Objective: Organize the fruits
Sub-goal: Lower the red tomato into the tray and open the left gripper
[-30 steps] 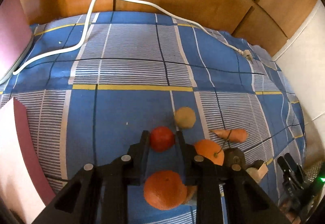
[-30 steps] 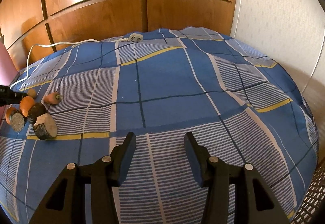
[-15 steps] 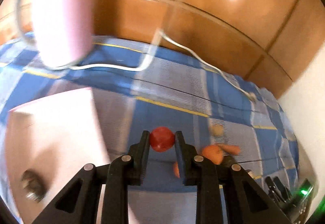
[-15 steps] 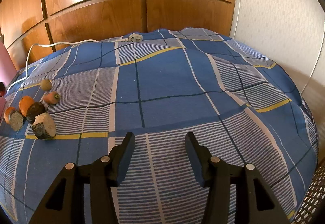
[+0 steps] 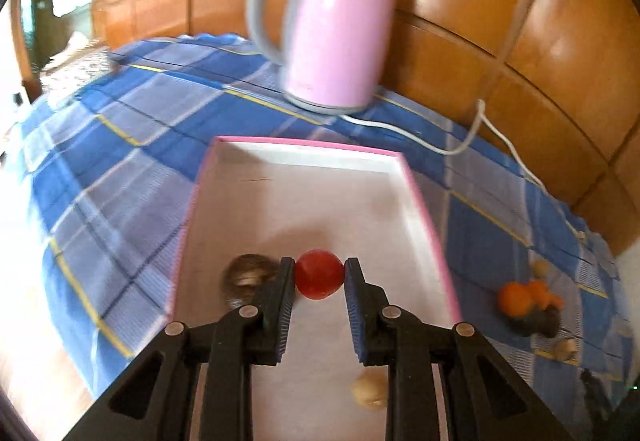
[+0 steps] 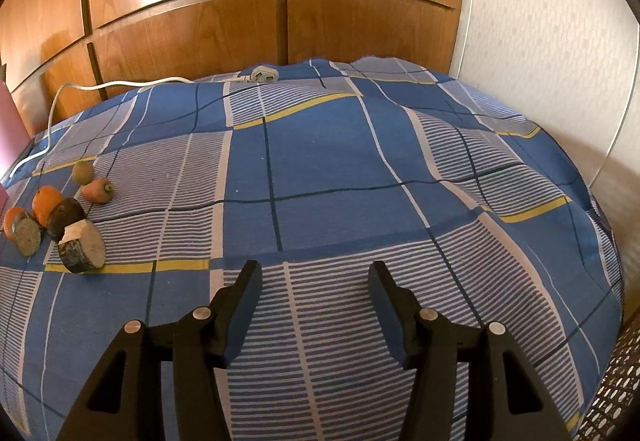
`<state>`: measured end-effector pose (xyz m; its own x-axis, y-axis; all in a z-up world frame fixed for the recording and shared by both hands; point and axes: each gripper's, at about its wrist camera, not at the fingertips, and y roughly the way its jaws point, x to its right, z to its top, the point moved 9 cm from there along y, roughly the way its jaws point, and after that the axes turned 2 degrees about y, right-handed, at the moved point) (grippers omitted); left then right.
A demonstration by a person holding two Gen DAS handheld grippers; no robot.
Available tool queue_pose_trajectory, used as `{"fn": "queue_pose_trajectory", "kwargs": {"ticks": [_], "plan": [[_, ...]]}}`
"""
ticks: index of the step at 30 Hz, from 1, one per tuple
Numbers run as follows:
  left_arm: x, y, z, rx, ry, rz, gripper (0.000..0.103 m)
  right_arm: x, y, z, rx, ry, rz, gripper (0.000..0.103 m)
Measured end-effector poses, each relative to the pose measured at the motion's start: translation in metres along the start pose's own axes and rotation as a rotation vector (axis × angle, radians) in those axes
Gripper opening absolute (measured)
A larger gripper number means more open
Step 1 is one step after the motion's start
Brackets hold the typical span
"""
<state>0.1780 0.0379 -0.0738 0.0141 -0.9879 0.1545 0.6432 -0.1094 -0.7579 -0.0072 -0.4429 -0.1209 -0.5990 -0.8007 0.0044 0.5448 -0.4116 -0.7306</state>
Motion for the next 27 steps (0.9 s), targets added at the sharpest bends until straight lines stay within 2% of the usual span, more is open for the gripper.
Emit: {"fn": "queue_pose_trajectory", "kwargs": {"ticks": [6, 11, 16, 20, 27], "plan": [[-0.013, -0.005, -0.006, 0.043, -0.013, 0.056, 0.025, -0.001, -0.001, 0.001, 0.002, -0.017, -0.017, 0.056], [-0.013, -0.009, -0.009, 0.065, -0.028, 0.062, 0.028, -0.003, -0.001, 0.001, 0.006, -0.031, -0.031, 0.056], [-0.015, -0.016, -0.017, 0.077, -0.025, 0.063, 0.042, -0.003, -0.001, 0.001, 0.010, -0.044, -0.044, 0.056], [-0.018, -0.021, -0.024, 0.070, -0.040, 0.060, 0.050, -0.003, -0.001, 0.001, 0.010, -0.046, -0.045, 0.056], [-0.025, -0.033, -0.034, 0.077, -0.068, 0.080, 0.072, -0.001, -0.001, 0.001, 0.008, -0.035, -0.048, 0.060]]}}
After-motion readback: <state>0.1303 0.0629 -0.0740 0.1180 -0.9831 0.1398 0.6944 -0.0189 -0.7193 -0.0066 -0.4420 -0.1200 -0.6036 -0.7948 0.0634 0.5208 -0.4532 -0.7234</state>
